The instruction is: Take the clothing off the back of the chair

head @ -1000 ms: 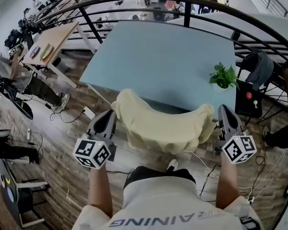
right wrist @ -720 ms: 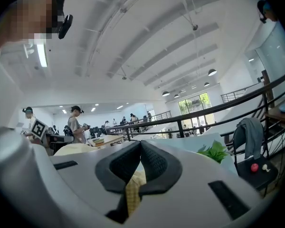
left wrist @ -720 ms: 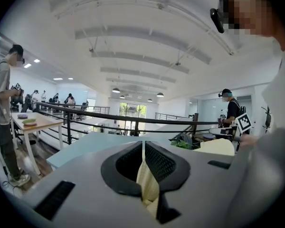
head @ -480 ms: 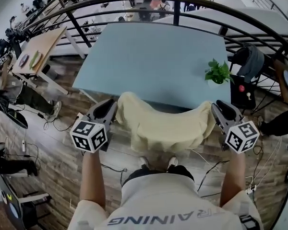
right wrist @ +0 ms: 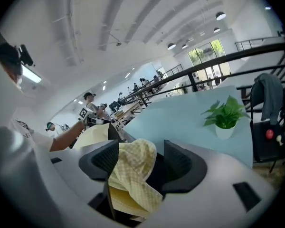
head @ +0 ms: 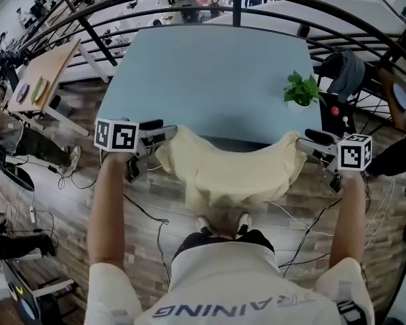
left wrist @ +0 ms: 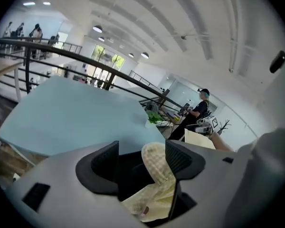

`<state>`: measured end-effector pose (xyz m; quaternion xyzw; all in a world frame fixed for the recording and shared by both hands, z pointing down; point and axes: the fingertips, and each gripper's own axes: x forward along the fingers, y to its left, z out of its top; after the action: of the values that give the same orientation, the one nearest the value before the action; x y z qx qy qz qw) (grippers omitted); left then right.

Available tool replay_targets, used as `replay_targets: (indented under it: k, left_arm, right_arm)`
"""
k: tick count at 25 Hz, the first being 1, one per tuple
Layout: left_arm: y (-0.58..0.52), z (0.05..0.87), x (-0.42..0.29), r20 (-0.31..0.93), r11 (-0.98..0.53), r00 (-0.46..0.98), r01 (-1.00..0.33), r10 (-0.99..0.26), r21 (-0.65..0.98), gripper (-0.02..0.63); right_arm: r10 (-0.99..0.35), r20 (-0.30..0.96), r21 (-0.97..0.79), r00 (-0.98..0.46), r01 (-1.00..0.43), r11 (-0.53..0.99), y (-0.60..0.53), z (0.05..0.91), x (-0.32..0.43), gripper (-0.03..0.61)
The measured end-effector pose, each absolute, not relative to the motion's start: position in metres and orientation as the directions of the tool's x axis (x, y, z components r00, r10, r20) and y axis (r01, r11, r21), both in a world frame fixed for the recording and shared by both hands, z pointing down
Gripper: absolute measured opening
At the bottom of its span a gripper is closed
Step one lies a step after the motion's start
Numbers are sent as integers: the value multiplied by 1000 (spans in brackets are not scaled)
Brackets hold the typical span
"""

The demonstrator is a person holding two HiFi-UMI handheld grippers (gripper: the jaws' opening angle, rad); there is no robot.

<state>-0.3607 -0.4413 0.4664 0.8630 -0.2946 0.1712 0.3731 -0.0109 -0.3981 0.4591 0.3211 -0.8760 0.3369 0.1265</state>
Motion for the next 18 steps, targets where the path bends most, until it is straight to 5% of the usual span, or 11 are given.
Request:
replay_targets:
  k: [11,14,16,18]
  left_arm:
    - [-433,478,-328,255,-433,956,-294,-146,852,314]
    - [-426,463,-322,177,-445,976,-217,-129,869,235]
    - [-425,457,-324,185,-484,971,-237,-154,842,137]
    - [-427,458,-333,250,-539,945,-326,-213,777,58]
  right_arm:
    - [-292,253,-767,-922,-375,521,-400,479,-22,313]
    - [-276,197,-764,-941,-324,558,-396,468,-27,190]
    - [-306,214,-715,-927,-363,598,-397,464,-26,53]
    - [-345,221,-680,-912,-398,616,-398,461,-24,35]
